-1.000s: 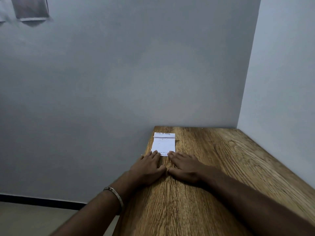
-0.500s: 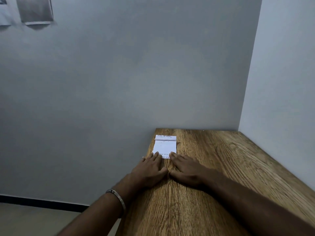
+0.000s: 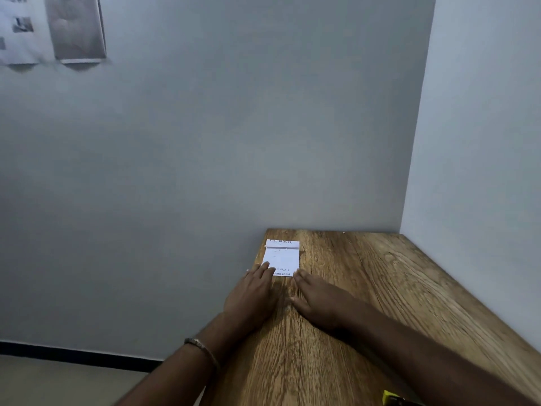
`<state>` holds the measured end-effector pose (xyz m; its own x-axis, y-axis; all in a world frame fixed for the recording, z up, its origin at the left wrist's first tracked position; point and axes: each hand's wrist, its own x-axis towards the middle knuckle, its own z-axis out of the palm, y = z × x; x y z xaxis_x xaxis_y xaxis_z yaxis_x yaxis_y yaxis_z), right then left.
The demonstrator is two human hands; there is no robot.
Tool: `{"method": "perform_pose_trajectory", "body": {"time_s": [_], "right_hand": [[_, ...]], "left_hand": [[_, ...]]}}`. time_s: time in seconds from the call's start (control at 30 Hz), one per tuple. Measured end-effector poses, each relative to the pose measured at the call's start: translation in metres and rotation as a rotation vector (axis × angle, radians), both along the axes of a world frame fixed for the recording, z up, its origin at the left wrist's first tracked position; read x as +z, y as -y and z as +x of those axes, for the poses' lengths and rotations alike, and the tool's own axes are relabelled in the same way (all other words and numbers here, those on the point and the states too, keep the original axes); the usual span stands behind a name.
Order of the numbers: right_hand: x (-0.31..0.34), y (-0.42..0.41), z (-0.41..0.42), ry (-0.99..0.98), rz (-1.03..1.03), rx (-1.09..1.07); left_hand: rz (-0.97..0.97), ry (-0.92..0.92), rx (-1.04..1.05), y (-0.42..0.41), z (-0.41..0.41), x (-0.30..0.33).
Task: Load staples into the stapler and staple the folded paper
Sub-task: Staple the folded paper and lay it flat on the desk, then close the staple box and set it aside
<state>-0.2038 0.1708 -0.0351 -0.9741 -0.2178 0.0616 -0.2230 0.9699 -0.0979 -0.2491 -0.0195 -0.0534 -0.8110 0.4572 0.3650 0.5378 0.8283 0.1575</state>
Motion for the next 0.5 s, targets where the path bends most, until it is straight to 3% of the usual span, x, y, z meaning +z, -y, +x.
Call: {"method": "perform_pose_trajectory", "body": {"time_s": [0.13, 0.5], "right_hand": [[0.019, 0.005, 0.034, -0.006, 0.003, 0.007], [0.053, 0.005, 0.178, -0.209, -0.288, 0.087]], "left_hand": [[0.022, -0.093, -0.013, 0.007, 0.036, 0.002], [0.023, -0.038, -0.141, 0.02, 0.164, 0.015]]}}
